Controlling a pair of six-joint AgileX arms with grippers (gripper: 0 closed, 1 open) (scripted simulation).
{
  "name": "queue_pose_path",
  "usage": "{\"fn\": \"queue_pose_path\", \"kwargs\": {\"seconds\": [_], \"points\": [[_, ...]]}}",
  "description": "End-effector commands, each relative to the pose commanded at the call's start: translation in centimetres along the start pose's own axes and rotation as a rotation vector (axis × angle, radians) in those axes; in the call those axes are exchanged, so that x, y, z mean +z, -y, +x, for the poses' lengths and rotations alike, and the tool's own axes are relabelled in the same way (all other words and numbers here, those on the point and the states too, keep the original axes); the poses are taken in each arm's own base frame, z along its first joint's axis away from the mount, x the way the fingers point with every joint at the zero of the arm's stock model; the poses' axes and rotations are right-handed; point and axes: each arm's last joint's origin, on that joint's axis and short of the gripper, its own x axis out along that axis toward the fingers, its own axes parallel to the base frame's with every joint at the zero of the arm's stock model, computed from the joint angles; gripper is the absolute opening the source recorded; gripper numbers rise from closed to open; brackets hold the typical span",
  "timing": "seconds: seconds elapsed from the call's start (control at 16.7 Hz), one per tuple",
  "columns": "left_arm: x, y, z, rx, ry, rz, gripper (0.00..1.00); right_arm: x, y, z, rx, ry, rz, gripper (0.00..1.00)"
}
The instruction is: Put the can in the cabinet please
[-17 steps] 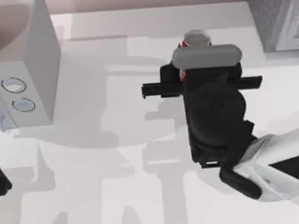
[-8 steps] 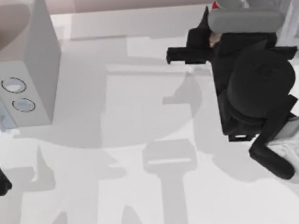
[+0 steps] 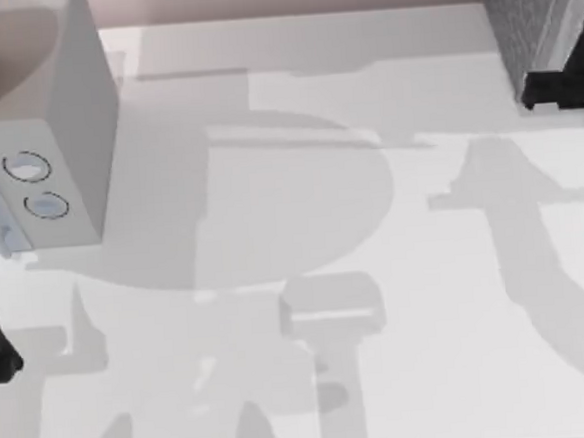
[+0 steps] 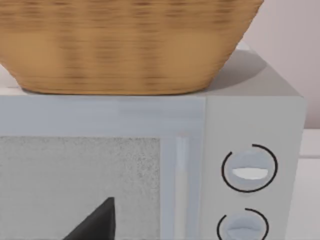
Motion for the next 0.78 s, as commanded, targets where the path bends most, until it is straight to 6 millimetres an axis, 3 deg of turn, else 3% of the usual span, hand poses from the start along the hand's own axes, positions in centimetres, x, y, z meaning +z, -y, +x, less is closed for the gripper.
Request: {"fn": "queue_pose_path", "kwargs": {"seconds": [0.36,0.78], "points": [[0.0,0.0,0.0,0.000,0.000,0.000,1.00,-2.0,7.0,-6.1,0.010,-0.057,-0.032,0.00],[0.0,0.0,0.0,0.000,0.000,0.000,1.00,-6.8,10.3,-10.8,0.019,-0.097,-0.027,0.00]]}}
